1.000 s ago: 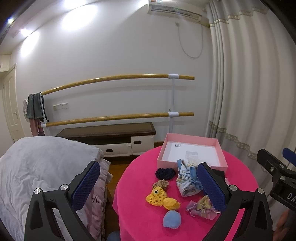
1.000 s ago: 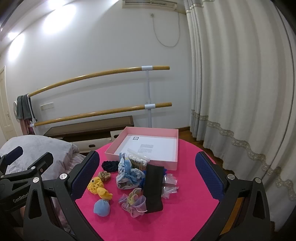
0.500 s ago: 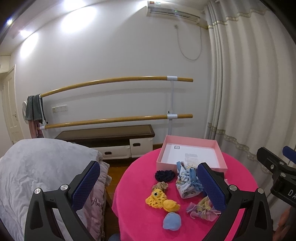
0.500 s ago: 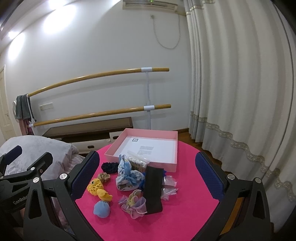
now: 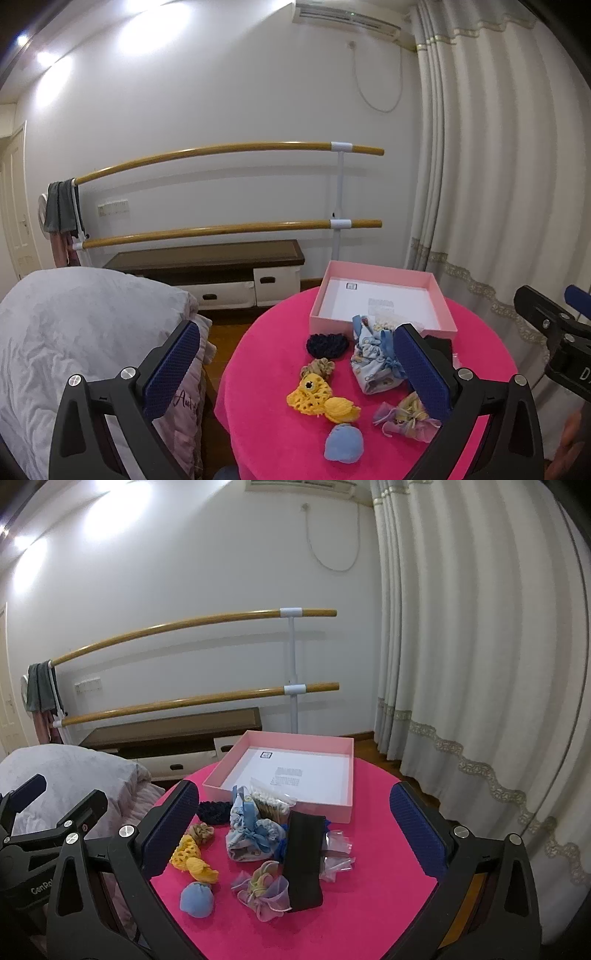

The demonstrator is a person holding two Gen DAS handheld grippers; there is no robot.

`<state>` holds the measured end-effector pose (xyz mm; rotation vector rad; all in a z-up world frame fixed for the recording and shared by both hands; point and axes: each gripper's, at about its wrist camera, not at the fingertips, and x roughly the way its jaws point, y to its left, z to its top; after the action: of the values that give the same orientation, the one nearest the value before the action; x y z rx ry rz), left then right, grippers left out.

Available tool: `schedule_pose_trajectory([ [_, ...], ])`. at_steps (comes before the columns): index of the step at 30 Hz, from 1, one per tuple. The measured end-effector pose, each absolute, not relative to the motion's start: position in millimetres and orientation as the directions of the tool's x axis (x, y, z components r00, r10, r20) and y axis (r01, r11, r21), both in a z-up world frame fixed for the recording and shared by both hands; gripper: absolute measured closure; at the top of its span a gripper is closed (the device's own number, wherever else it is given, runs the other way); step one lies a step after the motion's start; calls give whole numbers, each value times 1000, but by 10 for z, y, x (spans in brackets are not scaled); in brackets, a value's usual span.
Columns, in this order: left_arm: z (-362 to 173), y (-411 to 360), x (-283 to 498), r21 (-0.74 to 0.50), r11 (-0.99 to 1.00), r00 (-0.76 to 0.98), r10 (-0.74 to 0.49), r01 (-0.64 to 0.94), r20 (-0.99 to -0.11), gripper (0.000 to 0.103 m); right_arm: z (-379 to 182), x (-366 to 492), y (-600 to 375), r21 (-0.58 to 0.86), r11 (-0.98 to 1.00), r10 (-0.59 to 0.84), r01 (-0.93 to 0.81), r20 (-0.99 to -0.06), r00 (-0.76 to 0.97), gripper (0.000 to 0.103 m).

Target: Organize soft objects

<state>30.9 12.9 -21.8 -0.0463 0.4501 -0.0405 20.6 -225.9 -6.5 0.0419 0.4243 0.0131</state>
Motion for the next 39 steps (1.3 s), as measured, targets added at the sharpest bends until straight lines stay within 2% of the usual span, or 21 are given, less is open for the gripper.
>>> schedule_pose_trajectory([
  [9, -492, 71, 573, -74, 997, 853, -71, 38, -517, 0, -312, 448, -2295, 39, 999, 17, 2, -480, 877, 0],
  [12, -661, 42, 713, -40, 998, 818, -55, 39, -572, 0, -442, 535, -2340, 43, 999, 21, 1, -513, 858, 0],
  [14, -820, 38, 848, 24, 999, 790, -18, 42, -613, 0, -554, 596, -2394, 47, 999, 20, 6, -538, 843, 0],
  [19, -1132, -23, 1086, 59, 997, 739, 4, 48, -674, 0, -869, 731, -2494, 64, 998, 38, 1, -607, 794, 0],
  [26, -1588, -151, 1316, 70, 994, 690, -10, 88, -724, 2, -1355, 876, -2596, 102, 995, 86, -19, -707, 702, 6],
  [33, -1896, -283, 1452, 62, 989, 651, -40, 133, -758, 2, -1529, 886, -2545, 143, 988, 147, -60, -738, 658, 8],
  [39, -2001, -336, 1445, -14, 979, 602, -136, 203, -787, 19, -1532, 883, -2350, 201, 967, 255, -157, -737, 626, 20],
])
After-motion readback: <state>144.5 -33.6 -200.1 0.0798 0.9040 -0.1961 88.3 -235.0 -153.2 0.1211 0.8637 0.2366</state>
